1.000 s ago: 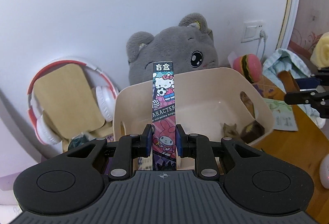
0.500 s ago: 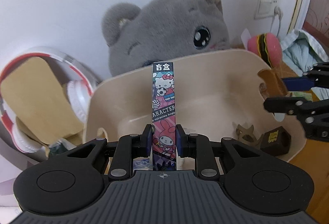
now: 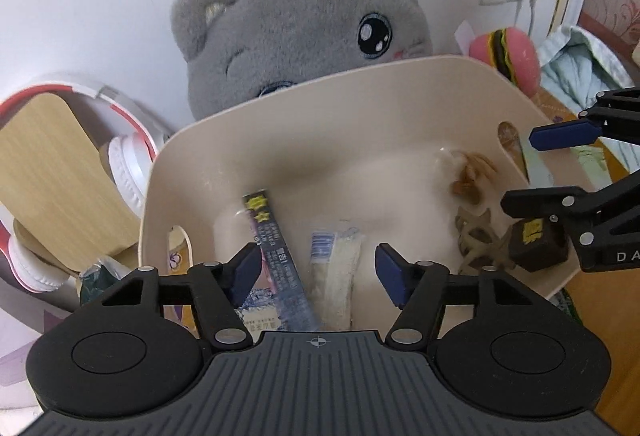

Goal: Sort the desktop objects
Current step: 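Carry both items over the beige basket and open both tools to drop them, then grasp the green-white chip bag with the right tool while the left tool grasps the light-green bag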

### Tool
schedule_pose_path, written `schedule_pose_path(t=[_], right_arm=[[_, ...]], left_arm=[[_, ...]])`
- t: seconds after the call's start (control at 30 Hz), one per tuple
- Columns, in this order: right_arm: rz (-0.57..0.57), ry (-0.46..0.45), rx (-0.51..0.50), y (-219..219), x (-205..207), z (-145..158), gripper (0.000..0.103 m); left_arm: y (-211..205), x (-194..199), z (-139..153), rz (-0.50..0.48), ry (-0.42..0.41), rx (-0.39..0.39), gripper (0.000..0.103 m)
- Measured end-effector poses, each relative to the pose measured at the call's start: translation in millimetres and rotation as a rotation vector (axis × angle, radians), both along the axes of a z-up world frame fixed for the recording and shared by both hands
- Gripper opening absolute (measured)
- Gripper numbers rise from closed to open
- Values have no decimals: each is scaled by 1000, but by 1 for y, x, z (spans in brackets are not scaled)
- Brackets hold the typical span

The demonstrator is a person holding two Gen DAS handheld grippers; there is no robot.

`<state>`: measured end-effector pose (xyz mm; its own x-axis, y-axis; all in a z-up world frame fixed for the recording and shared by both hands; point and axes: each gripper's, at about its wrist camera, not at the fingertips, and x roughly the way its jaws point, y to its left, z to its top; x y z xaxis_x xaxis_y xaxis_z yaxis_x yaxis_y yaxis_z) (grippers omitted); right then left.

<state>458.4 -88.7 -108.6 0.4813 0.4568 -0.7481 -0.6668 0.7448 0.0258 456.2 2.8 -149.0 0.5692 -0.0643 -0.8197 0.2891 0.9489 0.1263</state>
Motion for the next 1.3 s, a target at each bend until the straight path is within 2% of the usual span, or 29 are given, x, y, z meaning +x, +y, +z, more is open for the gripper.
schedule_pose_path(t=[0.1,0.17,0.23,0.37,0.47,0.6,0.83,0.9,1.2,1.3], right_arm=[[1,-25,7,-4,-7,7,70],[-15,-40,29,-9,-13,14,78],[-31,-40,61,-16,-20,19,80],[-47,-32,103,-33,-39,23,91],[-39,-7,105,-44,-55,18,93],[-11,18,73,-55,-74,7,94],[113,54,30,-67,-99,-14,96],[139,64,26,-68,-101,-17,103],[206,136,13,-59,-103,-39,103],[228,143,6,-50,-103,-47,103]], left_arm=[[3,-10,11,-16,-18,-22,67],[6,-20,19,-41,-34,-42,70],[9,-31,26,-73,-43,-66,71],[12,-54,38,-174,-40,-124,72],[11,-70,41,-270,-7,-140,72],[8,-89,33,-343,-2,-82,72],[5,-106,15,-436,92,-108,72],[2,-109,8,-459,116,-96,72],[-9,-106,-17,-470,187,-99,72],[-11,-102,-23,-469,202,-101,76]])
